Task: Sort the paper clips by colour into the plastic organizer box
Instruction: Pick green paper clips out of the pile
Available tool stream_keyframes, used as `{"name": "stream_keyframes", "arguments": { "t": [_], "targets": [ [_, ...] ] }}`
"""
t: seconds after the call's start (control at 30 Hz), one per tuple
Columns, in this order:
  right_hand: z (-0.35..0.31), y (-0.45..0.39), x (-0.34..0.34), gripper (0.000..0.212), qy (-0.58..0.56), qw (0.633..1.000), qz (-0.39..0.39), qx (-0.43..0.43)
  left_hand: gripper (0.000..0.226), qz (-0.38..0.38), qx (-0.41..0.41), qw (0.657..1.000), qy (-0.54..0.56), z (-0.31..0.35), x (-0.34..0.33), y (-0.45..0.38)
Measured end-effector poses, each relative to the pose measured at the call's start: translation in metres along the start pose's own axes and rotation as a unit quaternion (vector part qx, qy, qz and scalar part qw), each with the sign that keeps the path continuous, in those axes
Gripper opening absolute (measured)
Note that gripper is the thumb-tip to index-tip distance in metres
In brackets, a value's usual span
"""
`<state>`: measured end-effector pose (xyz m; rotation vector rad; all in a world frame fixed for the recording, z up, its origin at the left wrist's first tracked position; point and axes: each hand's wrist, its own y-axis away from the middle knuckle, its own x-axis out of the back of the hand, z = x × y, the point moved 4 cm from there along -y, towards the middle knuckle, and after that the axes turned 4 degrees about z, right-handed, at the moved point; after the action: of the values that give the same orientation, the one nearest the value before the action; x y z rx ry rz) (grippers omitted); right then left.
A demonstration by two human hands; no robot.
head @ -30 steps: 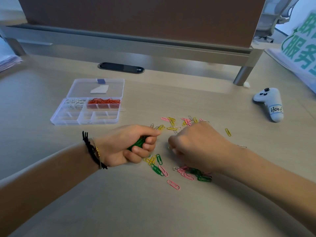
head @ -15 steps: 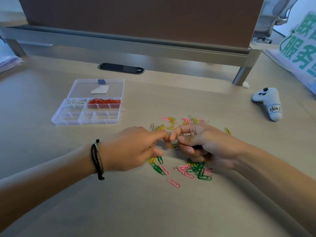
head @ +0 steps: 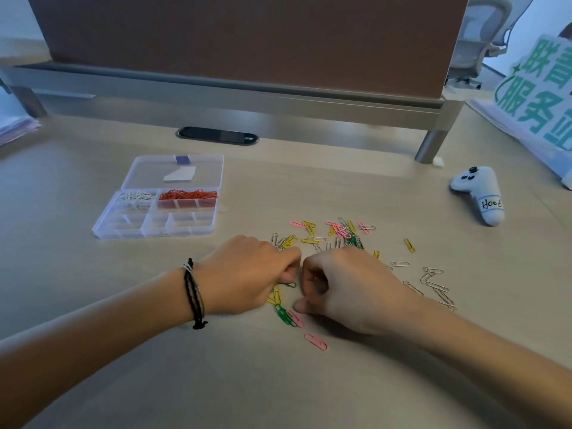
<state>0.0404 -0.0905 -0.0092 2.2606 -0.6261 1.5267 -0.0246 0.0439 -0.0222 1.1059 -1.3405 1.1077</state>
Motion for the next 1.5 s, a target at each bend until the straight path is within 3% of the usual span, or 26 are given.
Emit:
{"name": "stream_keyframes", "arguments": {
  "t": [0.13,0.23,0.27,0.33,0.4,0.47,0.57,0.63,0.73,0.87,1.0,1.2,1.27,1.37,1.43,1.5],
  "targets": [
    [0.012,-0.008,0.01,0.028,0.027,0.999,0.019,-0.027,0.02,0.034,0.026,0.99,0.131,-0.011,-0.001,0.0],
    [0.006,-0.005,0.011,0.029,0.001,0.999,0.035,-0.001,0.013,0.077,0.062,0.932,0.349,-0.022,0.0,-0.001],
    [0.0,-0.003,0.009,0.028,0.0,0.999,0.028,0.018,0.01,0.075,0.081,0.888,0.447,-0.025,0.0,0.0],
    [-0.011,-0.001,0.003,0.025,0.013,0.999,0.015,0.047,0.01,0.035,0.13,0.751,0.646,-0.031,-0.002,0.004],
    [-0.011,-0.004,0.0,0.024,0.03,0.999,-0.002,0.041,0.006,-0.009,0.147,0.621,0.77,-0.032,-0.003,0.011],
    [-0.002,-0.008,0.003,0.021,0.022,1.0,-0.008,0.014,0.006,-0.027,0.138,0.552,0.822,-0.033,-0.001,0.017],
    [0.006,-0.012,0.008,0.018,-0.008,1.0,0.002,0.003,0.004,-0.037,0.132,0.505,0.852,-0.034,-0.002,0.022],
    [-0.001,-0.009,0.007,0.027,-0.02,1.0,-0.008,0.018,0.006,-0.042,0.108,0.477,0.871,-0.032,-0.004,0.023],
    [-0.005,-0.008,0.001,0.034,0.006,0.999,-0.029,0.025,0.019,-0.037,0.083,0.455,0.886,-0.03,-0.006,0.022],
    [0.013,-0.015,0.012,0.031,0.011,1.0,-0.006,-0.013,0.027,-0.008,0.151,0.43,0.89,-0.034,-0.011,0.026],
    [-0.004,-0.01,0.006,0.039,0.003,0.999,-0.021,0.03,0.014,-0.029,0.184,0.37,0.91,-0.033,-0.011,0.028],
    [0.017,-0.02,0.012,0.038,0.017,0.999,-0.03,-0.024,0.034,-0.072,0.243,0.413,0.875,-0.041,-0.015,0.034],
    [0.015,-0.019,0.019,0.033,0.023,0.999,-0.016,-0.028,0.032,-0.085,0.249,0.445,0.856,-0.042,-0.015,0.039],
    [-0.019,-0.006,0.023,0.043,0.061,0.997,-0.013,0.037,0.02,-0.06,0.26,0.561,0.784,-0.042,-0.009,0.045],
    [-0.048,0.006,0.016,0.052,0.142,0.984,-0.035,0.102,0.023,-0.032,0.266,0.651,0.711,-0.041,-0.007,0.046],
    [-0.062,0.01,0.005,0.049,0.214,0.963,-0.044,0.158,0.026,0.025,0.257,0.774,0.578,-0.04,-0.002,0.047]
  ]
}}
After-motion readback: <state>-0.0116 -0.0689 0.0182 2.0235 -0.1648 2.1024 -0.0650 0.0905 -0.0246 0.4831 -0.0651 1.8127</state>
